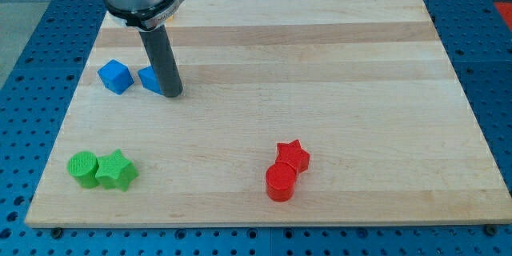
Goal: Push the blue triangle slightly upwards
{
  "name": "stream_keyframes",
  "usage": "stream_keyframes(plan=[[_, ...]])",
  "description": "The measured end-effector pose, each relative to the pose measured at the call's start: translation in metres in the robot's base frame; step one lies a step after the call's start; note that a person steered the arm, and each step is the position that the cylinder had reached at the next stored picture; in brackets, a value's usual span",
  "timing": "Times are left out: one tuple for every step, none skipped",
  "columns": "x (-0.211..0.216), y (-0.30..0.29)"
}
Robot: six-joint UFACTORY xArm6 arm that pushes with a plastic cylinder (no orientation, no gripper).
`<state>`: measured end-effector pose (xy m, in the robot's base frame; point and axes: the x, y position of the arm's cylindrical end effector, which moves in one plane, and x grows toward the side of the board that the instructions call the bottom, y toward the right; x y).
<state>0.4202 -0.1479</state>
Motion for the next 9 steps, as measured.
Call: stream_keyframes(plan=[[-0.006, -0.003], [-0.006, -0.003], [0.006, -0.004], [0.02, -0.007], [0.02, -0.02], [0.02, -0.024], [0.017, -0.024], [0.008, -0.024], [0.005, -0.024]])
